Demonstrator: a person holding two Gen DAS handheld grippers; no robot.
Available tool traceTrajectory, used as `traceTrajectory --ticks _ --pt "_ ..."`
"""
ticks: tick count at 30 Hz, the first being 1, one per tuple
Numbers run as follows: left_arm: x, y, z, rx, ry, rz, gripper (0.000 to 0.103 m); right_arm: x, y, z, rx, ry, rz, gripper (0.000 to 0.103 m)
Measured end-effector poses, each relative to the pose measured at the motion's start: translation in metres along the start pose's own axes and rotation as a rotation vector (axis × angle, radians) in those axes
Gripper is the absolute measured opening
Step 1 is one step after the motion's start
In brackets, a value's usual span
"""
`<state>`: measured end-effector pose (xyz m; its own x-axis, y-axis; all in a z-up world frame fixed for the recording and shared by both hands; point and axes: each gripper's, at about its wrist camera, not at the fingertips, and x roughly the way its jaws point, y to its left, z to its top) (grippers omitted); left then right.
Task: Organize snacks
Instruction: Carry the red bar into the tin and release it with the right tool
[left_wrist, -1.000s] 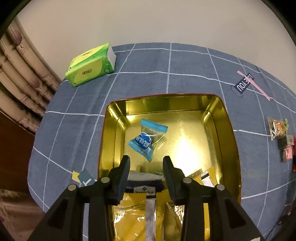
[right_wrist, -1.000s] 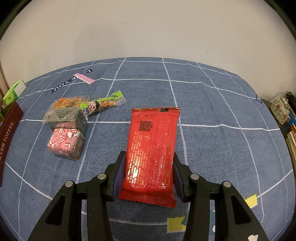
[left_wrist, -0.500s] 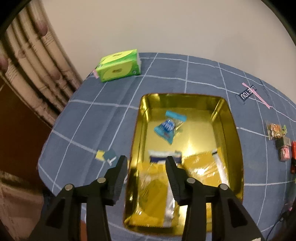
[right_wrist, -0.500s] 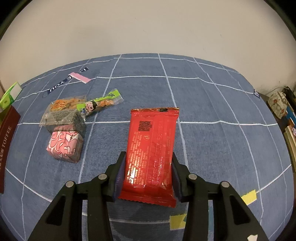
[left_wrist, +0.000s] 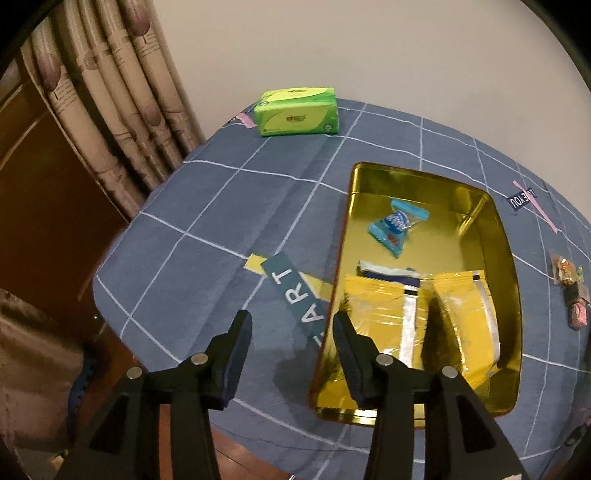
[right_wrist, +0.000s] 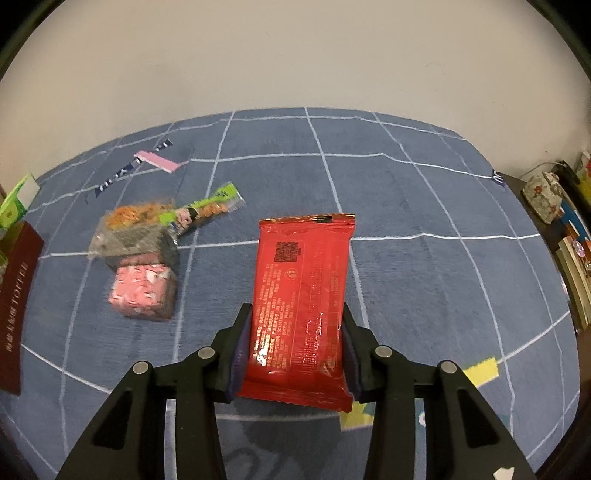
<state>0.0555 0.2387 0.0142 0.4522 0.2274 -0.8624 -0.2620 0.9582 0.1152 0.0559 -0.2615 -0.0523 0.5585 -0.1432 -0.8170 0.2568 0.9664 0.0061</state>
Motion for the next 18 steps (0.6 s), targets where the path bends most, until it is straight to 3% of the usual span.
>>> traceTrajectory --ticks 3,9,18 --pt "0.001 0.005 -0.003 -0.011 0.003 -0.001 0.054 -0.014 0.008 0.003 0.002 -0.016 0.015 0.039" --pt "-0.004 0.012 -0.003 -0.03 -0.005 -0.03 0.054 -0.051 0.052 0.012 -0.046 -0.059 0.098 0.039" --pt "-0.006 0.037 -0.01 -0.096 0.003 -0.005 0.054 -0.085 0.166 0.008 -0.204 -0.055 0.301 0.039"
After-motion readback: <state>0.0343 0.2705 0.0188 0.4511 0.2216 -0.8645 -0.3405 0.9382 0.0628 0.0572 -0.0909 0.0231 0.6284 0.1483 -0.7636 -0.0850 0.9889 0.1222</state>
